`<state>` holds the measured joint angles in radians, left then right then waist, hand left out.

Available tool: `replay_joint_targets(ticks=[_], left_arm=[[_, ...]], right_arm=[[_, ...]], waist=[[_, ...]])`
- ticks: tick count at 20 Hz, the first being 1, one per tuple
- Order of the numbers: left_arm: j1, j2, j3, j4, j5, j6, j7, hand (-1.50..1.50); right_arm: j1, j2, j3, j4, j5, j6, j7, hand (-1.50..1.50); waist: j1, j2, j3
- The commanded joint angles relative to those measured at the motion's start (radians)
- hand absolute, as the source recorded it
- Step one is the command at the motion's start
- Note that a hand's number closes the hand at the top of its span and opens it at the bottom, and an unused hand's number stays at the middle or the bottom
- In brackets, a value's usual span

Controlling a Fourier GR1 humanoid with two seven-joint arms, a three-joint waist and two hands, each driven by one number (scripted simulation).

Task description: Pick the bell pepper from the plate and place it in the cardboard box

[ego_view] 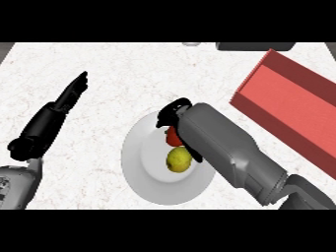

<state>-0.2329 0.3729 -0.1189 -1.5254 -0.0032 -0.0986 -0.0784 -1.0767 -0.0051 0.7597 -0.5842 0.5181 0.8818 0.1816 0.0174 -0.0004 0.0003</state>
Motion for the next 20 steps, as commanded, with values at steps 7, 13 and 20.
replay_joint_targets(ticks=[7, 13, 20], left_arm=[[-0.017, -0.025, 0.004, -0.05, -0.027, -0.017, 0.069, 0.0], [0.032, -0.01, 0.049, -0.065, -0.009, -0.046, 0.043, 0.0], [0.03, -0.02, 0.066, 0.003, -0.024, -0.034, -0.003, 0.0]], right_arm=[[0.066, 0.004, 0.038, -0.026, 0.094, -0.123, -0.203, 1.5], [0.097, -0.023, 0.046, -0.045, 0.189, -0.226, -0.309, 1.5], [0.15, -0.028, -0.101, -0.213, 0.187, -0.582, -0.136, 1.5]], waist=[[0.007, 0.006, 0.0], [-0.004, 0.001, 0.0], [-0.05, -0.011, 0.0]])
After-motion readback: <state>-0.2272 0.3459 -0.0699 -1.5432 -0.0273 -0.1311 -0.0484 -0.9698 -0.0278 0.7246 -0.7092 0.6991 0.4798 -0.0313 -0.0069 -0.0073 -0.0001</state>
